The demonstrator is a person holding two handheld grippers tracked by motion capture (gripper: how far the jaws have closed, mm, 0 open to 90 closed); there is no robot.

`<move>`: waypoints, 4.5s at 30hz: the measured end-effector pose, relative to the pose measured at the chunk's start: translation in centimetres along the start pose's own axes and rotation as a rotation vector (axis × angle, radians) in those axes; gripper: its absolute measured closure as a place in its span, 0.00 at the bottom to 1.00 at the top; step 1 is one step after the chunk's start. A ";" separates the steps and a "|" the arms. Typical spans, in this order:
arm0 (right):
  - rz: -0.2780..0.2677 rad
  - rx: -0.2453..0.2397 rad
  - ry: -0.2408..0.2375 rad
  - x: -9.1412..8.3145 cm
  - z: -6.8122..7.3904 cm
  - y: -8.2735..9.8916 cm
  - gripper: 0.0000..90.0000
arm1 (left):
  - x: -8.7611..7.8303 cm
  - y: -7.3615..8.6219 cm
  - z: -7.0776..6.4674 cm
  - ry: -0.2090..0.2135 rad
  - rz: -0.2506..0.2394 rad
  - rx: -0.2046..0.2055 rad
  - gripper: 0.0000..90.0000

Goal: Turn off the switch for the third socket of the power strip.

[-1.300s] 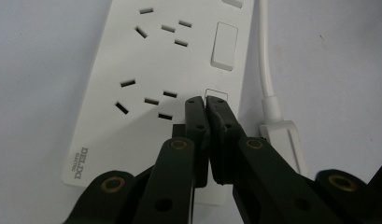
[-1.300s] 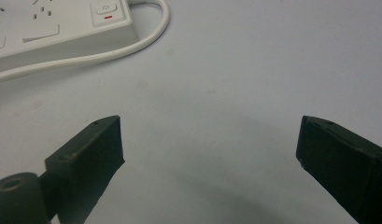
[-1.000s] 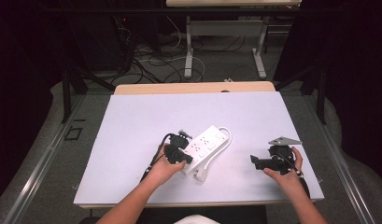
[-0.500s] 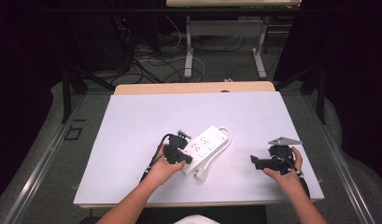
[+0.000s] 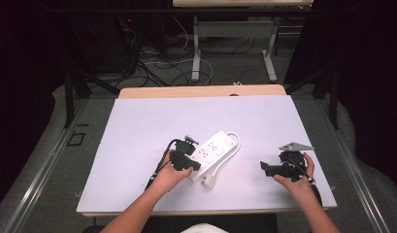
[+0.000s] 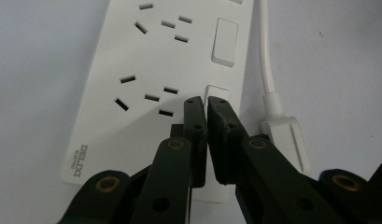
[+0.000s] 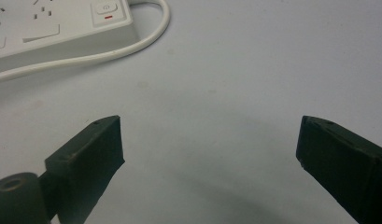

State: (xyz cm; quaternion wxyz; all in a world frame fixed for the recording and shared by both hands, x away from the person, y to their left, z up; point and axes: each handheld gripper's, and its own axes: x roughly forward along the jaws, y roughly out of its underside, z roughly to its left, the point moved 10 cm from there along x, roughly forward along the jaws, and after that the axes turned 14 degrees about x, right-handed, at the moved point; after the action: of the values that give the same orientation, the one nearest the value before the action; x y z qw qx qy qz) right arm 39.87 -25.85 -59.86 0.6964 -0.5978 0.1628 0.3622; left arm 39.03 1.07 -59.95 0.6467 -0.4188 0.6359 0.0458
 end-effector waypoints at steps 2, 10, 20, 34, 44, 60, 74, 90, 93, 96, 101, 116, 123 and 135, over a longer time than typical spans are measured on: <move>0.003 -0.007 -0.001 0.1 0.0 0.1 0.07 | 0.0 0.0 0.1 -0.001 0.002 0.004 0.94; 0.003 -0.003 -0.002 0.0 0.0 0.1 0.07 | -0.3 -0.2 0.3 -0.007 -0.003 0.001 0.87; 0.004 0.002 -0.004 0.1 -0.1 0.1 0.07 | -0.7 -0.4 0.4 -0.010 -0.006 0.001 0.80; 0.006 0.005 -0.001 0.1 -0.1 0.1 0.08 | -1.5 -0.7 1.1 -0.027 -0.030 -0.004 0.70; 0.000 0.002 0.000 0.0 -0.2 0.1 0.08 | -2.2 -0.8 1.8 -0.051 -0.059 -0.004 0.62; -0.001 0.003 -0.002 0.0 -0.1 0.0 0.08 | -3.0 -0.7 3.1 -0.098 -0.103 -0.005 0.51; -0.002 0.003 0.000 0.0 -0.1 0.0 0.08 | -4.2 -0.5 4.6 -0.141 -0.148 -0.009 0.44; -0.003 0.001 -0.004 0.0 -0.1 0.0 0.08 | -5.9 -0.5 6.6 -0.237 -0.195 0.032 0.37; -0.004 0.001 -0.003 -0.1 -0.1 0.0 0.08 | -6.2 -0.4 7.0 -0.246 -0.200 0.042 0.36; -0.003 0.005 -0.003 0.0 -0.1 0.0 0.08 | -6.5 -0.4 7.3 -0.257 -0.215 0.053 0.35; -0.005 0.002 -0.001 0.0 -0.1 0.0 0.08 | -7.2 0.0 7.8 -0.265 -0.224 0.045 0.33; -0.002 0.008 -0.004 0.0 0.0 0.0 0.08 | -9.2 1.6 9.5 -0.259 -0.268 -0.076 0.22; -0.002 0.004 -0.004 0.0 -0.1 0.0 0.08 | -9.9 2.1 10.1 -0.255 -0.296 -0.113 0.16; -0.005 0.005 -0.005 0.0 0.0 0.0 0.08 | -9.9 3.7 11.1 -0.269 -0.306 -0.121 0.01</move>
State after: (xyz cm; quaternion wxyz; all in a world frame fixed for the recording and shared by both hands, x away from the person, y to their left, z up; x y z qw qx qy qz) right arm 39.86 -25.88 -59.84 0.6992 -0.5954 0.1608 0.3616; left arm 43.65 14.81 -54.99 0.6988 -0.5386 0.4690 0.0407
